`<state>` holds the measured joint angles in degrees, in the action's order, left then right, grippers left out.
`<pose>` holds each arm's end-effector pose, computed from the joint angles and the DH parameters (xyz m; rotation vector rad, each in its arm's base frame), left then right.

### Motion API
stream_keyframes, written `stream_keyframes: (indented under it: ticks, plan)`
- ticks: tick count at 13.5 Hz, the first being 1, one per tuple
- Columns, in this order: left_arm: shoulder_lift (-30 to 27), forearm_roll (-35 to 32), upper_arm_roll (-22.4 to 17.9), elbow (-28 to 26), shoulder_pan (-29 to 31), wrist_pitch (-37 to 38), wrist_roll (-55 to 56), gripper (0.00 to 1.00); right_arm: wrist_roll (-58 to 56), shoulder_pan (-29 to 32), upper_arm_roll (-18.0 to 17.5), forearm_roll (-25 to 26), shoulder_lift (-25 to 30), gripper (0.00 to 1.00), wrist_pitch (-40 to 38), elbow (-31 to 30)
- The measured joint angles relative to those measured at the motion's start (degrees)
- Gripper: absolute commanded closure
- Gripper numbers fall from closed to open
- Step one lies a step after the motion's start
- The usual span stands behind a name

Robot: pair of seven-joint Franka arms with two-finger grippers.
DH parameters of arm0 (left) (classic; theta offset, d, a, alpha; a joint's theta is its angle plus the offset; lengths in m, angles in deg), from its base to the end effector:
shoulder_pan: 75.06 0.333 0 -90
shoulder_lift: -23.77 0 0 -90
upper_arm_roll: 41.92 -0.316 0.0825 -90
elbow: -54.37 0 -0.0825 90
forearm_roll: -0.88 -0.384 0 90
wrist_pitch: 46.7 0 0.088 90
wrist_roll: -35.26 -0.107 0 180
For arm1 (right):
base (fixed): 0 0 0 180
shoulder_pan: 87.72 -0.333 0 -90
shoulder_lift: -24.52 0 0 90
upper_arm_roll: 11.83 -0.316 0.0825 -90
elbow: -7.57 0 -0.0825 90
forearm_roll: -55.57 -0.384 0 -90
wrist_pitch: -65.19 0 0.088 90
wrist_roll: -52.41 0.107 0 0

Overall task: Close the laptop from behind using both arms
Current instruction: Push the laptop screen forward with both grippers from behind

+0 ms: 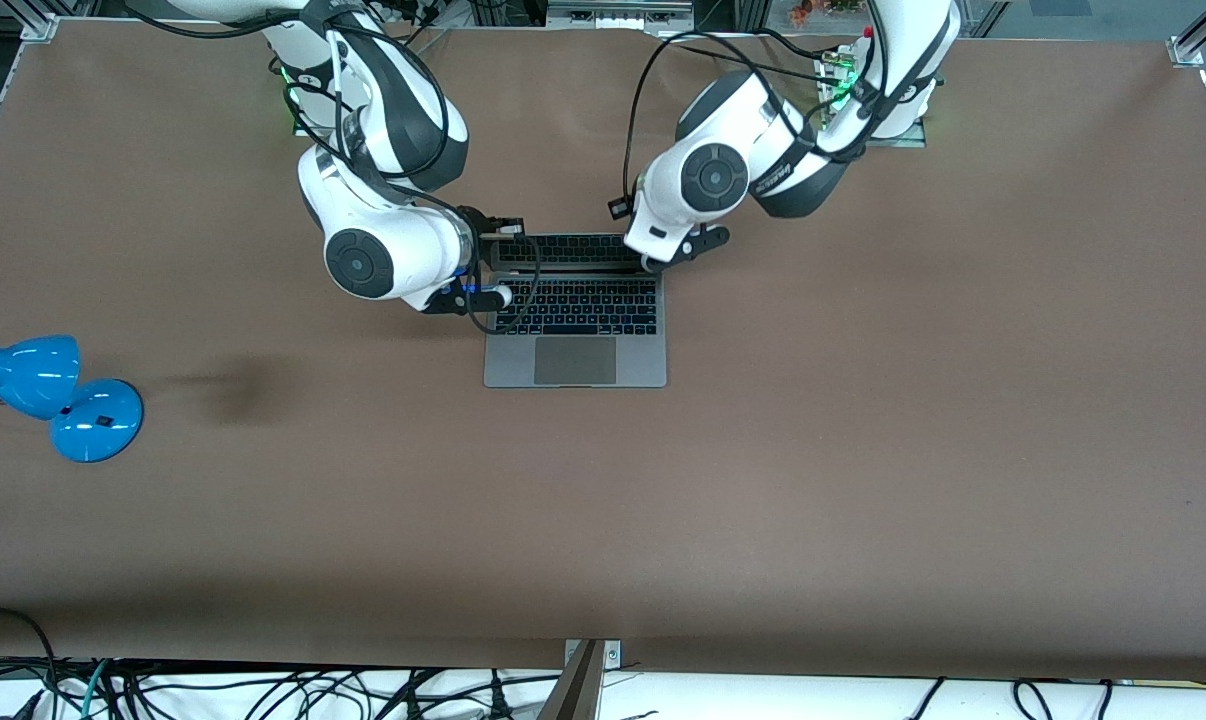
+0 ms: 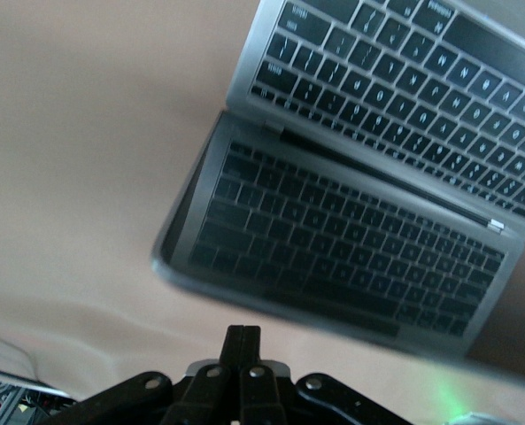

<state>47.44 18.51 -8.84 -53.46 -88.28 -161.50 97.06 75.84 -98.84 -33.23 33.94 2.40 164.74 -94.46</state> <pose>0.4171 -0.4358 0.3124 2.8668 0.6543 -0.8039 0.4957 0.3374 0.3379 -2.7713 -0.0273 0.8456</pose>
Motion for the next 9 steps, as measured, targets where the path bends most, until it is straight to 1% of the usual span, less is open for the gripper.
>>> stream_keyframes:
  ticks: [4,7,9]
  plan:
    - [4.23,-1.61,-1.71,5.1,0.16,-0.04,0.03,1.0,-4.05,0.19,1.9,0.0,0.0,1.0,1.39,1.15]
    - [5.25,-3.74,-2.1,7.39,0.38,-0.02,0.03,1.0,-7.27,0.57,3.62,0.0,0.0,1.0,1.96,1.96]
    - [6.06,-4.19,-2.18,8.81,0.39,-0.02,0.03,1.0,-7.81,0.58,3.86,0.14,-0.09,1.0,3.1,1.97]
